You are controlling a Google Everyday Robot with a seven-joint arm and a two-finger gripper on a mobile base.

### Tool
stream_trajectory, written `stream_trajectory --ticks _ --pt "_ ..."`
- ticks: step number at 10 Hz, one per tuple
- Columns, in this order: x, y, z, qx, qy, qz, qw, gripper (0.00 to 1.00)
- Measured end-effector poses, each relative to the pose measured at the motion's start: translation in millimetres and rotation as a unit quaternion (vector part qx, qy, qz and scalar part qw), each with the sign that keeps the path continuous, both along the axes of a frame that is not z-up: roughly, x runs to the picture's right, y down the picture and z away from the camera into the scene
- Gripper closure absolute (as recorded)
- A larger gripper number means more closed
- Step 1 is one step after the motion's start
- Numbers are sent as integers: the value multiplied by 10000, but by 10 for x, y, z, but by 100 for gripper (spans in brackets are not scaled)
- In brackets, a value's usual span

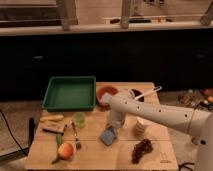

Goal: Wipe table surface with sponge

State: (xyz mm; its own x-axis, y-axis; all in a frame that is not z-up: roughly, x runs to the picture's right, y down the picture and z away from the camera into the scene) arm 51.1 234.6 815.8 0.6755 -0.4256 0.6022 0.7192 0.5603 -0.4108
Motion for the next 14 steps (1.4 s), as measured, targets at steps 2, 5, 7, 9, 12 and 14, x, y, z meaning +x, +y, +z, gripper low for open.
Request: stream_trajectory --ticks 2,5,7,9,12,14 --pt "36 -174 157 111 203 -31 9997 100" --pt "-14 -394 356 247 292 -49 9993 100" --pt "-260 -357 374 210 31 -145 9997 100" --pt "-586 -288 345 157 -335 -235 9990 100" --pt "-765 30 117 -5 -666 -344 9972 100" --pt "-616 161 -17 -66 -553 -304 9980 100"
